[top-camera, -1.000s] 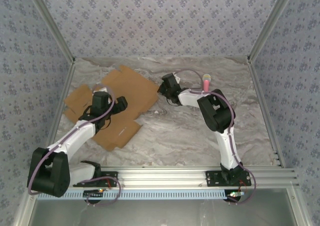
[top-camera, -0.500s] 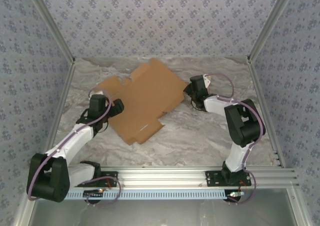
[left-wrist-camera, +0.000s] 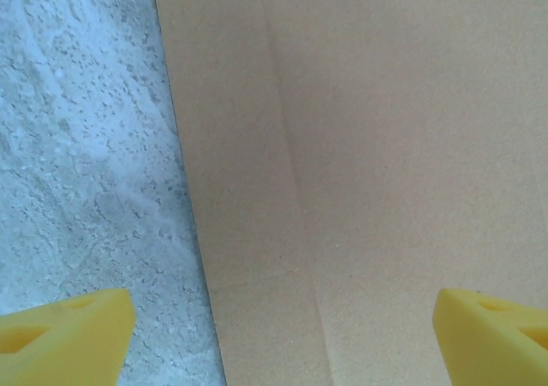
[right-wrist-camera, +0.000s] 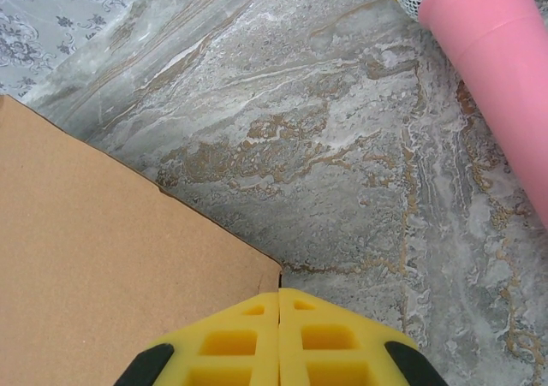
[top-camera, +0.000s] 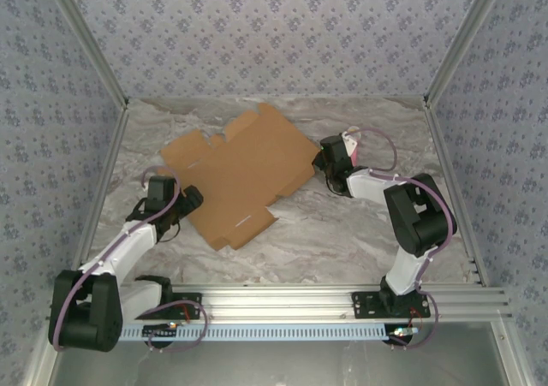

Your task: Fold the paper box

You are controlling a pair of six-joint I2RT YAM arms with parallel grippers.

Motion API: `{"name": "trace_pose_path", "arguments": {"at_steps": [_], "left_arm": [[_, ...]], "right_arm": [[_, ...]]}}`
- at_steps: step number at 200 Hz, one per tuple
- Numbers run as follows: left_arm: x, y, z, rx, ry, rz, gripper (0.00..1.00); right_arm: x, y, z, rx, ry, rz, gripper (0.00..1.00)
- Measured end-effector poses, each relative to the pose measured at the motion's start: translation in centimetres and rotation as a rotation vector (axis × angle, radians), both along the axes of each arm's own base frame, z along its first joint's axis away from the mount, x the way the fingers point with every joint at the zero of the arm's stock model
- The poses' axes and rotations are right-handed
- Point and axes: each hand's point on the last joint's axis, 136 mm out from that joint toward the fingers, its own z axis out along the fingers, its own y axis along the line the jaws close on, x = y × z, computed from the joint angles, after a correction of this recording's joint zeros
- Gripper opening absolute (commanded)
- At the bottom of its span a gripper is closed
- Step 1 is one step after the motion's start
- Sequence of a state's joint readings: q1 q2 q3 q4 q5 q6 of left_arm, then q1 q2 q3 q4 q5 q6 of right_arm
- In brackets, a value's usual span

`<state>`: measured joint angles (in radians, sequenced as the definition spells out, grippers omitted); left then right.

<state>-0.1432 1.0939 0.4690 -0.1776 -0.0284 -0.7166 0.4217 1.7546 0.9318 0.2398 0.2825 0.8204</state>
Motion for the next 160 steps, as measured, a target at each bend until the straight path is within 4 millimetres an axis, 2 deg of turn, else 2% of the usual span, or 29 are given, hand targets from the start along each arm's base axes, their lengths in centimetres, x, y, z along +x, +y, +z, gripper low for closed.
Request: {"name": "trace_pose_path", "arguments": {"at_steps": [24,54,105,160], "left_arm": [[-0.2,-0.6,-1.1,-0.041,0.043,-0.014,0.81],[-0.1,-1.4,-2.1,-0.089,0.075,-0.023,0.78],[0.4,-1.8,-2.6,-0.123,0.071,-0.022,0.74],[0.5,-1.8,-2.9,-0.136,0.069,-0.014,0.74]], "right_arm": [[0.0,0.1,0.0,-0.003,-0.001,0.002,0.08],[-0.1,0.1,0.0,-0.006,-0.001,0.001,0.08],[-0.2,0.3,-0.1,-0.015,-0.003,0.000,0.08],[-0.3,0.6,0.0,-0.019,-0.005,0.003,0.08]]}}
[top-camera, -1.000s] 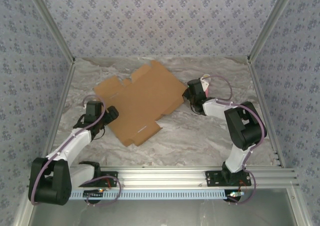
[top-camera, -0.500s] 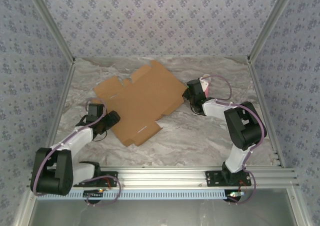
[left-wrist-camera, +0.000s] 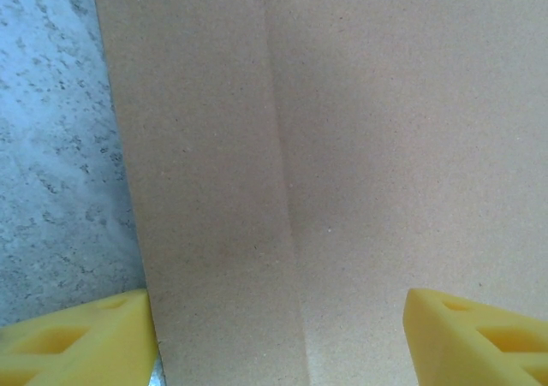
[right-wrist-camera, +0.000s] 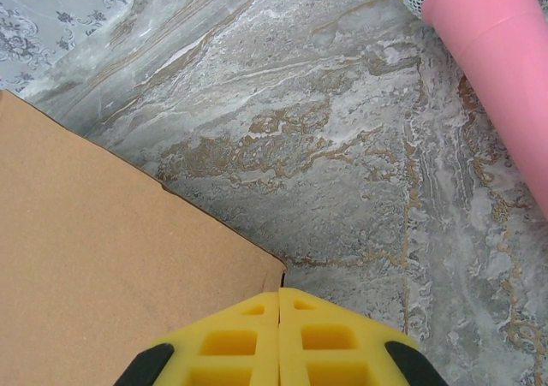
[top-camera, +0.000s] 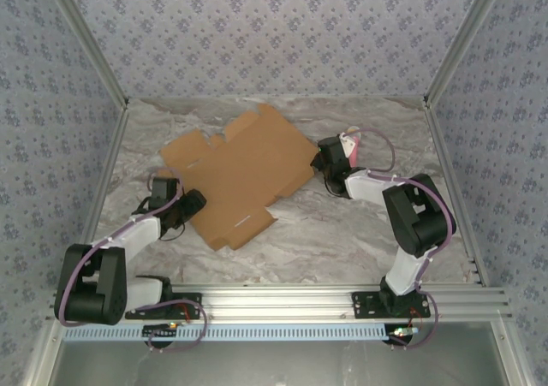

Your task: Fold the paper box

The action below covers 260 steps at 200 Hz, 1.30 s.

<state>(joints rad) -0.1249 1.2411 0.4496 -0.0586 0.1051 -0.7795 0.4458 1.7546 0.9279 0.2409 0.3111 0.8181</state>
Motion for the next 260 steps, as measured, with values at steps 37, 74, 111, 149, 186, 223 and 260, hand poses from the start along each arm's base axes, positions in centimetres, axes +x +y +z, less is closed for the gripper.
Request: {"name": "trace_pose_path", "arguments": {"at_steps": [37,74,111,149,186,223,260], "left_arm": [[-0.1,0.0,-0.1,-0.006,-0.013,0.002,0.71],[0.4,-0.1,0.1,-0.055,-0.054,0.016,0.67],[0.6,-1.3,1.5,-0.118,-0.129,-0.019,0.61],[1.8,-1.6,4.5,-0.142,-0.253,-0.034,0.52],[1.8,-1.6,3.3,-0.135,-0.218,-0.034,0.42],[1.6,-1.5,2.0,-0.125,-0.175,-0.027,0.30],[1.9,-0.9,2.4,-0.085,-0.195,-0.024,0.11]], "right_arm": [[0.0,0.0,0.0,-0.001,0.000,0.000,0.08],[-0.1,0.1,0.0,-0.006,-0.003,-0.003,0.08],[-0.1,0.0,0.0,-0.009,-0.003,-0.005,0.08],[-0.2,0.3,0.0,-0.009,-0.003,0.001,0.08],[-0.2,0.5,0.0,-0.008,-0.003,0.006,0.08],[-0.3,0.7,0.0,-0.008,-0.004,0.010,0.08],[-0.5,0.7,-0.2,-0.012,0.002,0.012,0.13]]}}
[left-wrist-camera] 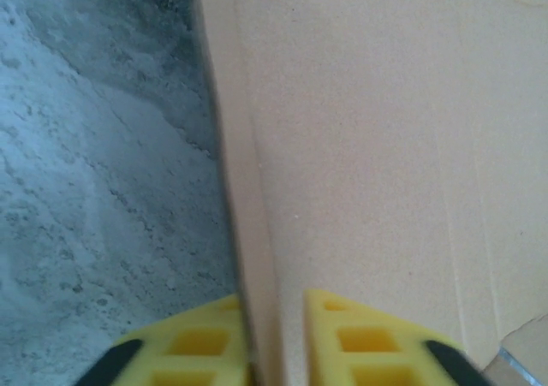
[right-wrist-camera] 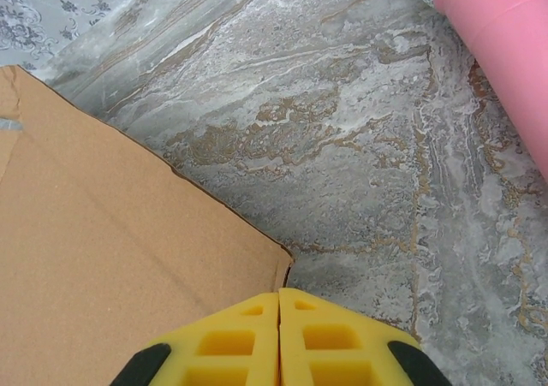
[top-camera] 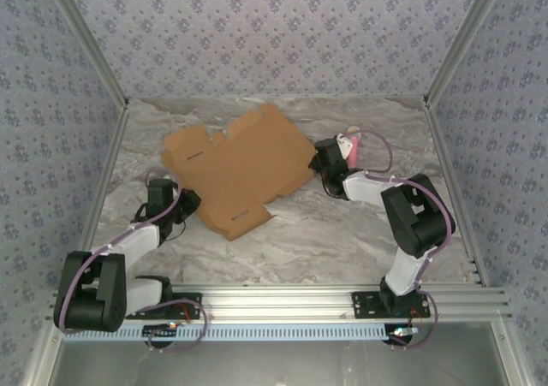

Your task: Fold the paper box

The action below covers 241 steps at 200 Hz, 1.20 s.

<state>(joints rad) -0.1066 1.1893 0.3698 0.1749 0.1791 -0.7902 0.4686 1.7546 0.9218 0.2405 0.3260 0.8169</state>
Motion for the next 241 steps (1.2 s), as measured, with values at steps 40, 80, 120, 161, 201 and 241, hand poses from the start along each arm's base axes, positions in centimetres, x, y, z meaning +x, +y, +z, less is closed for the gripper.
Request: {"name": "trace_pose_path", "arguments": {"at_steps": [40,80,120,161,201,241], "left_arm": [[1.6,0.5,4.4,0.061,-0.093,-0.011,0.04],[5.0,-0.1,15.3,0.174,-0.293,-0.104,0.00],[6.5,-0.9,27.1,0.291,-0.495,-0.207,0.00],[6.6,-3.8,33.8,0.379,-0.580,-0.405,0.00],[5.4,-7.6,38.5,0.571,-0.664,-0.631,0.00],[4.2,-7.9,43.4,0.743,-0.748,-0.743,0.00]], "right_arm": [[-0.4,0.2,0.2,-0.034,-0.001,0.036,0.26],[-0.7,-1.0,6.3,-0.125,-0.106,0.110,0.51],[0.2,-0.7,15.2,-0.221,-0.264,0.273,0.60],[-2.1,2.0,21.0,-0.288,-0.391,0.515,0.66],[-4.9,3.6,26.8,-0.382,-0.511,0.684,0.70],[-7.7,4.1,31.8,-0.486,-0.626,0.779,0.72]]}}
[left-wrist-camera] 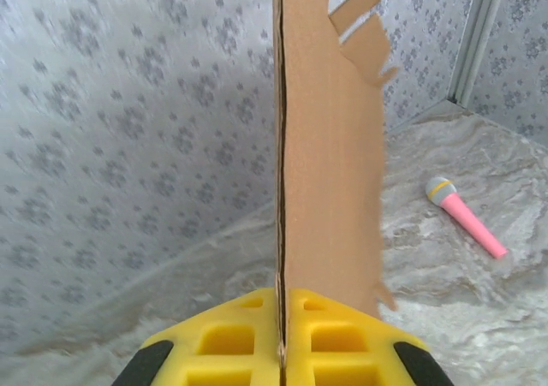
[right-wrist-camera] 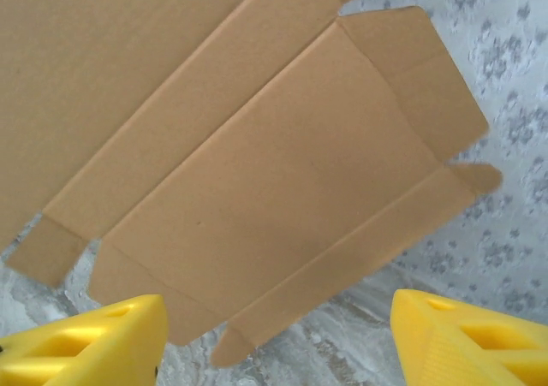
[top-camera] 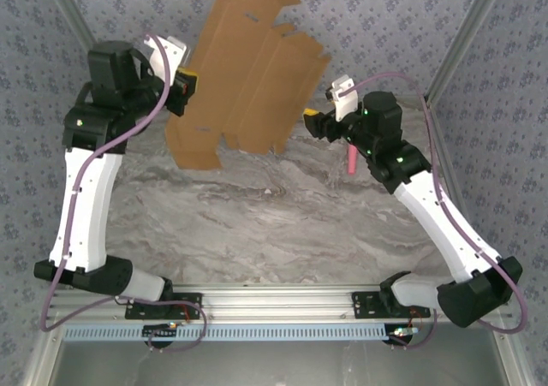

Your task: Fold the paper box

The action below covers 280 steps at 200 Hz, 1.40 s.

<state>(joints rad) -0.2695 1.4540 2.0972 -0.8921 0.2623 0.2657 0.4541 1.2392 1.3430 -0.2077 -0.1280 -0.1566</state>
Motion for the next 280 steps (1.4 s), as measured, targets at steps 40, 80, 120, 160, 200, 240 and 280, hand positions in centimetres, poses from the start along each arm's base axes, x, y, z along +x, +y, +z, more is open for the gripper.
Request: {"name": "trace_pose_path", "arguments": {"at_steps": [40,80,120,160,200,240,280], "left_arm": [[-0.8,-0.4,2.0,0.174,-0.085,-0.076,0.01],[-0.6,-1.2,0.1,0.404,-0.105,-0.128,0.00],[-0.7,-2.6,-2.1,0.641,-0.131,-0.214,0.00],[-0.5,-4.2,-3.5,0.832,-0.179,-0.301,0.00],[-0.6,-6.7,-4.3,0.971,-0.250,-0.396,0.00],[-1.0,-8.4,-4.3,1.036,-0.305,-0.446,0.00],[-0.9,-9.1,-4.3,1.068,-0.326,-0.456,0.00]], "right_arm": [[-1.5,-0.2,1.6,-0.068,-0.043,0.048,0.73],[-3.1,-0.3,3.0,-0.119,-0.081,0.086,0.74],[-6.4,1.4,6.0,-0.213,-0.203,0.186,0.75],[-8.5,2.7,7.6,-0.344,-0.337,0.262,0.73],[-8.4,3.4,8.8,-0.507,-0.438,0.316,0.71],[-7.7,4.5,9.2,-0.606,-0.458,0.380,0.64],[-6.8,5.4,7.4,-0.658,-0.418,0.432,0.52]]}}
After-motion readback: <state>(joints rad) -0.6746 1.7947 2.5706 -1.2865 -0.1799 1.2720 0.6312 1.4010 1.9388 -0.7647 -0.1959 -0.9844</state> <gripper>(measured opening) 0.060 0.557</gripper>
